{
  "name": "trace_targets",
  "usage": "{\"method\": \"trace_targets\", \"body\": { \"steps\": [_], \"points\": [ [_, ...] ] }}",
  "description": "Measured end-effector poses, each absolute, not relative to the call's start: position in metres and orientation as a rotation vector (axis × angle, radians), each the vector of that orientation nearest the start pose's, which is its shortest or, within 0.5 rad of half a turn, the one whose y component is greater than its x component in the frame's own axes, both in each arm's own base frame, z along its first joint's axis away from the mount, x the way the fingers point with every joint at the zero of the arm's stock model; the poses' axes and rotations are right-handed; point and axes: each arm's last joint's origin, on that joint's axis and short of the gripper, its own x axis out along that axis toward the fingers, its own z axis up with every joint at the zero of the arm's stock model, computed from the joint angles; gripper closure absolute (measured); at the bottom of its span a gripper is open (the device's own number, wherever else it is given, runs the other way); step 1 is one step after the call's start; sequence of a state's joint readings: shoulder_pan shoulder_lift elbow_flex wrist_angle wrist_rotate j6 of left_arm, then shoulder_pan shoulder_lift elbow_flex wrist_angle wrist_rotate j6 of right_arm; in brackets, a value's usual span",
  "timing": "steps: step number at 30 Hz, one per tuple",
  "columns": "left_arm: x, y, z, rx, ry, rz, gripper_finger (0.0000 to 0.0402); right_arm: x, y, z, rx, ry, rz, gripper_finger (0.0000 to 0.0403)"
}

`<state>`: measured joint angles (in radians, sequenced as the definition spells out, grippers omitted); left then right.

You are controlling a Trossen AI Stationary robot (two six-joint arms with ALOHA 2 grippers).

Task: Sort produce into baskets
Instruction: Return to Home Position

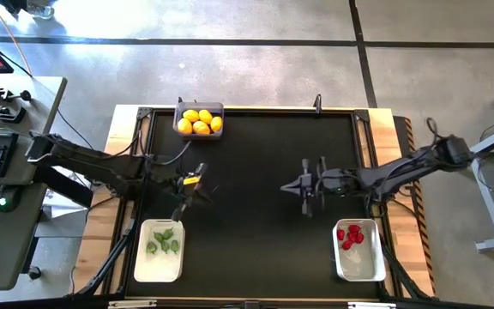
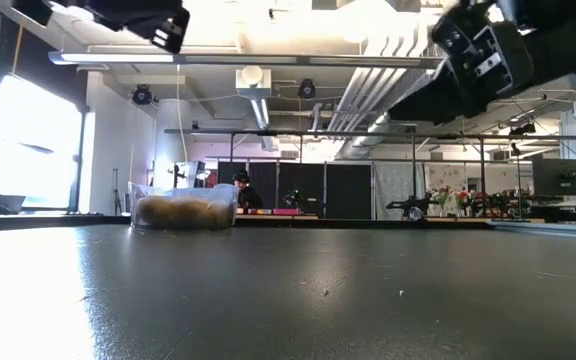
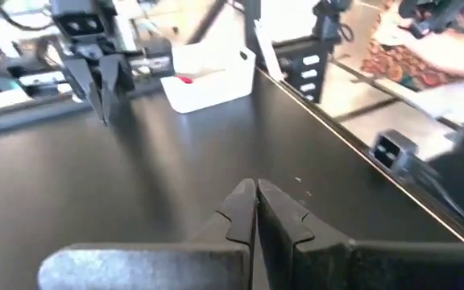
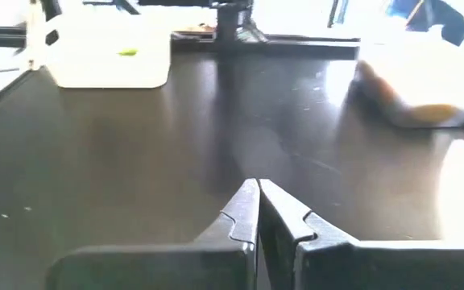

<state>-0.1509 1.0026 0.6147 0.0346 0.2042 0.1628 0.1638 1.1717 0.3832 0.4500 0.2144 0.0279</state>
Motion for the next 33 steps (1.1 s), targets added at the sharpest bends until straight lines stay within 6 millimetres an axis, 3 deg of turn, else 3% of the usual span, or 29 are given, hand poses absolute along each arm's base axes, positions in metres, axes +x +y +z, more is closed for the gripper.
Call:
{"method": "trace_targets", "body": {
  "steps": [13,27,33],
  "points": [
    [0.261,-0.024,0.242,0.169,0.144,-0.334,0.0401,0.180,0.022,0.181,-0.055,0.217,-0.096,0.0403],
    [0.260,0.010,0.243,0.138,0.154,-0.203,0.0401,0.140,0.015,0.157,-0.020,0.069,-0.116,0.0403],
    [0.246,0.021,0.221,0.092,0.118,-0.154,0.0401,0.136,0.014,0.160,-0.031,0.056,-0.121,0.0403]
  ]
}}
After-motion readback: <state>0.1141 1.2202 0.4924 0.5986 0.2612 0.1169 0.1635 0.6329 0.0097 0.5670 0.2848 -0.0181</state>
